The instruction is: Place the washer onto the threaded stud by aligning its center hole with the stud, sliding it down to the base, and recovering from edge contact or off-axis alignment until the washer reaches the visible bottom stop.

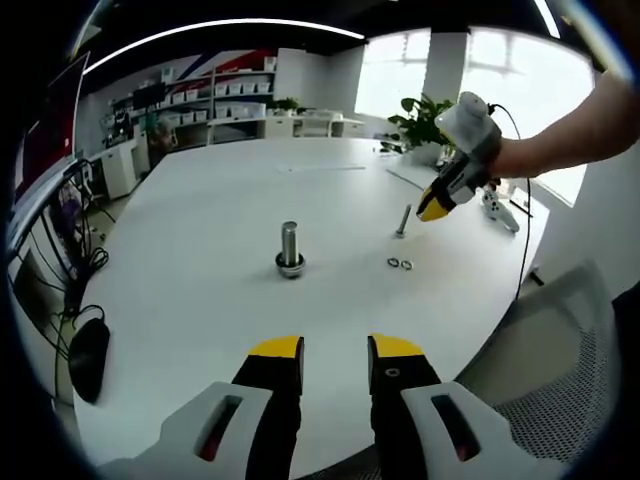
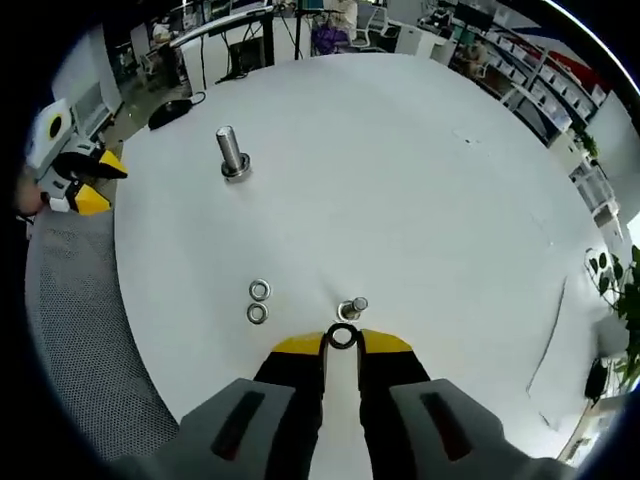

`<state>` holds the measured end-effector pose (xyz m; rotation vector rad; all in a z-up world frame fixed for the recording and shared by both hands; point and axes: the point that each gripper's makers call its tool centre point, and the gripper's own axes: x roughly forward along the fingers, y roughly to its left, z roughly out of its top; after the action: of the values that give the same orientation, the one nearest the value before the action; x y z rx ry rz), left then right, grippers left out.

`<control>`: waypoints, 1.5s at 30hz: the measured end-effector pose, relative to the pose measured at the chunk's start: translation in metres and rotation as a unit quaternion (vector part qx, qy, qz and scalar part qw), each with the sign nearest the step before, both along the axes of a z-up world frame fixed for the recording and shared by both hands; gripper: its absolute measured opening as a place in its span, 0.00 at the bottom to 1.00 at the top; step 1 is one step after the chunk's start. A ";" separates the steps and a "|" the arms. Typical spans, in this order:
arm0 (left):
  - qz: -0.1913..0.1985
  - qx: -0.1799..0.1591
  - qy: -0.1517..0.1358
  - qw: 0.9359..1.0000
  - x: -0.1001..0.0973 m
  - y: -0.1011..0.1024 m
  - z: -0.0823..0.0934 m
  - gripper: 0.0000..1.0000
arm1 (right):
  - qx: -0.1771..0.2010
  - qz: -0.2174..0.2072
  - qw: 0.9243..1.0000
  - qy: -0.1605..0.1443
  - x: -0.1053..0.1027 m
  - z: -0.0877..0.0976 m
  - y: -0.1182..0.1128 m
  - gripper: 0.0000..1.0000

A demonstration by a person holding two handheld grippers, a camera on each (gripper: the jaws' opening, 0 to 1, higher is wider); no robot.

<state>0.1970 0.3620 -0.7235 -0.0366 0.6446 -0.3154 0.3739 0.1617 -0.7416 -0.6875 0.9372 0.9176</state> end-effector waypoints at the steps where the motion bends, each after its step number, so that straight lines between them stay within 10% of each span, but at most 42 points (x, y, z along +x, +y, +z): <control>1: 0.000 0.000 0.000 1.000 0.000 0.000 0.000 0.23 | 0.001 -0.001 1.000 0.000 0.001 0.000 -0.001 0.14; 45: 0.001 0.001 0.001 1.000 0.000 0.000 -0.001 0.23 | -0.020 0.034 0.999 -0.004 0.017 -0.007 0.016 0.14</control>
<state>0.1970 0.3622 -0.7241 -0.0356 0.6459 -0.3129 0.3908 0.1778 -0.7489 -0.7595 0.9325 0.9576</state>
